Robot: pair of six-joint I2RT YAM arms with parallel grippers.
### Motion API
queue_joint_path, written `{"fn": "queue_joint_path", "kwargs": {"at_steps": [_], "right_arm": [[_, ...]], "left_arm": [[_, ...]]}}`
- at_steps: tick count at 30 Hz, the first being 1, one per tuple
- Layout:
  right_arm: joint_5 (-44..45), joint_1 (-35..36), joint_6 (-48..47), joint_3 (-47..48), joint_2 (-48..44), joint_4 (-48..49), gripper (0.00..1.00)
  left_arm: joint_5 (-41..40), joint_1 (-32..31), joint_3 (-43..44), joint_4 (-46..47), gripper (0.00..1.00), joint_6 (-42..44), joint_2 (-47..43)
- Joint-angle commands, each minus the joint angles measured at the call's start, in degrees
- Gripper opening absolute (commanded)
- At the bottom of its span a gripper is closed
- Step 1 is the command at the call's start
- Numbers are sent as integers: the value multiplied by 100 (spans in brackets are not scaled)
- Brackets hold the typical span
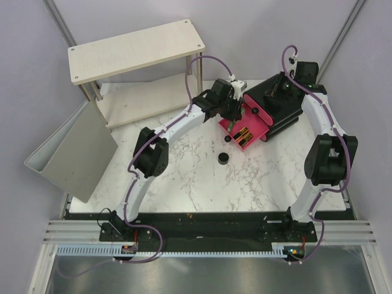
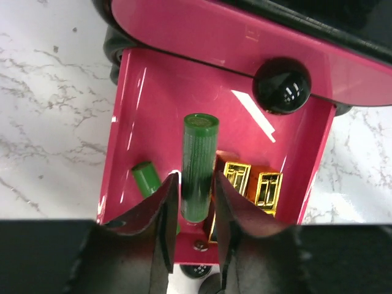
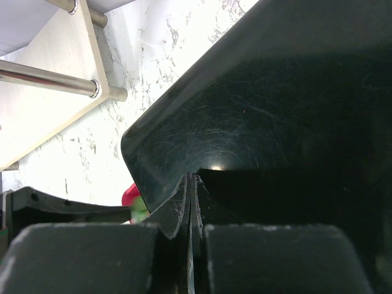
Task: Organize the makeup
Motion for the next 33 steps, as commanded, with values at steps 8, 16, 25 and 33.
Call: {"fn": "queue_joint_path", "kwargs": {"at_steps": [8, 16, 25, 33], "right_arm": [[183, -14, -71, -163, 240, -679, 0], [183, -14, -71, -163, 249, -679, 0], [183, -23, -80, -163, 240, -679, 0], [130, -14, -71, -181, 249, -670, 0]], "left_arm": [[167, -80, 353, 341, 49, -127, -47], [-53, 69, -1630, 1059, 48, 435, -1673], [402, 228, -4893, 2213, 53, 770, -2967], [685, 158, -4519, 2301, 54, 612, -2308]]}}
